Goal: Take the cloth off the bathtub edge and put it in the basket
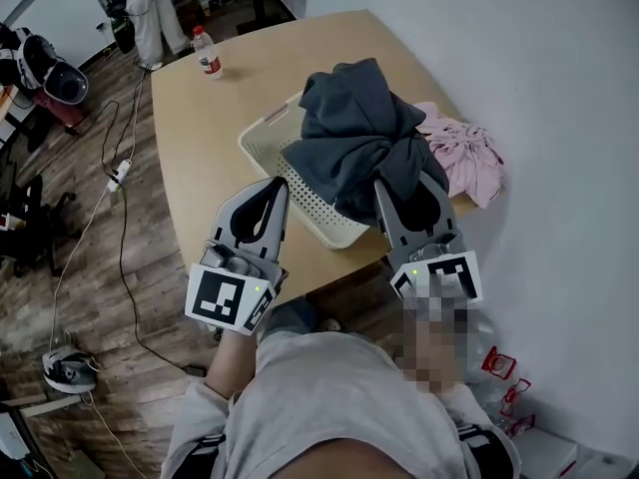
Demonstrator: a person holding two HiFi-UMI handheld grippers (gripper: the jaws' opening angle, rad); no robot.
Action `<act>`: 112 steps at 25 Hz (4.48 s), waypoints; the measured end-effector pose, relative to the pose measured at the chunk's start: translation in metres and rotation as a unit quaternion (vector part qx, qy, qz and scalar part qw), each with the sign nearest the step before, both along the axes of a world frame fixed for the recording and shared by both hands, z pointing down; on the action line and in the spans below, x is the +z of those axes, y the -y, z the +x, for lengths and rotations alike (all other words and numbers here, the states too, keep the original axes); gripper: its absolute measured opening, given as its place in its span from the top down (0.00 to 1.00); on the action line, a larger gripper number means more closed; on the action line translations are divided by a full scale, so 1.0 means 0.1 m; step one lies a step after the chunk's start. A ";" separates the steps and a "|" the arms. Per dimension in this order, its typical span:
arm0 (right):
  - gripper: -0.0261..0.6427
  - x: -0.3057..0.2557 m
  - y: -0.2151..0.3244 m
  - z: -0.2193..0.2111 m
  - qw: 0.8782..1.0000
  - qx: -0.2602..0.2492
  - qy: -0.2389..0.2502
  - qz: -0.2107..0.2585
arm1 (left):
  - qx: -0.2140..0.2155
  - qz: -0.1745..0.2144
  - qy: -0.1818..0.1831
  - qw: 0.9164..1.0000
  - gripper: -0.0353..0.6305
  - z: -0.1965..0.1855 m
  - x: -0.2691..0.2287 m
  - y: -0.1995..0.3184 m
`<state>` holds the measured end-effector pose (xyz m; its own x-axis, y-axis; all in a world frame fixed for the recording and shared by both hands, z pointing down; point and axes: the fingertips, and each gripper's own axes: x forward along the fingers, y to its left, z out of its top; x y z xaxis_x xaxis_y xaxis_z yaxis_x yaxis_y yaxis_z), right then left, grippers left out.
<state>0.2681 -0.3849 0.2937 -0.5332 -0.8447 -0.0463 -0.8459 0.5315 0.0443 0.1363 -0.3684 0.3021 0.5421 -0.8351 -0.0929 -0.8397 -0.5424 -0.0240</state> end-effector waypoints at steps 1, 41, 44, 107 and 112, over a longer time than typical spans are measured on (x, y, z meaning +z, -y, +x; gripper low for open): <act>0.76 -0.02 0.08 -0.06 1.000 -0.003 -0.002 0.001 | -0.002 0.000 -0.002 1.000 0.95 -0.05 0.00 0.06; 0.76 2.24 1.54 -1.30 0.926 -0.075 -0.149 -0.339 | -0.062 -0.093 -0.042 0.993 0.95 -1.33 0.79 1.23; 0.76 2.38 1.54 -1.29 0.917 -0.073 -0.157 -0.359 | -0.060 -0.097 -0.042 0.993 0.95 -1.34 0.82 1.25; 0.95 0.46 -0.49 -0.27 0.993 -0.042 -0.004 -0.114 | 0.039 -0.014 0.026 0.999 0.95 0.13 0.12 -0.57; 0.95 0.37 -0.73 -0.15 0.994 -0.040 0.000 -0.097 | 0.042 -0.005 0.032 0.999 0.95 0.26 0.07 -0.82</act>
<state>0.2529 -0.3119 0.3307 -0.5997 -0.7922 0.1129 -0.8001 0.5964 -0.0650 0.1624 -0.2868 0.3088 0.6156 -0.7865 -0.0488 -0.7876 -0.6121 -0.0703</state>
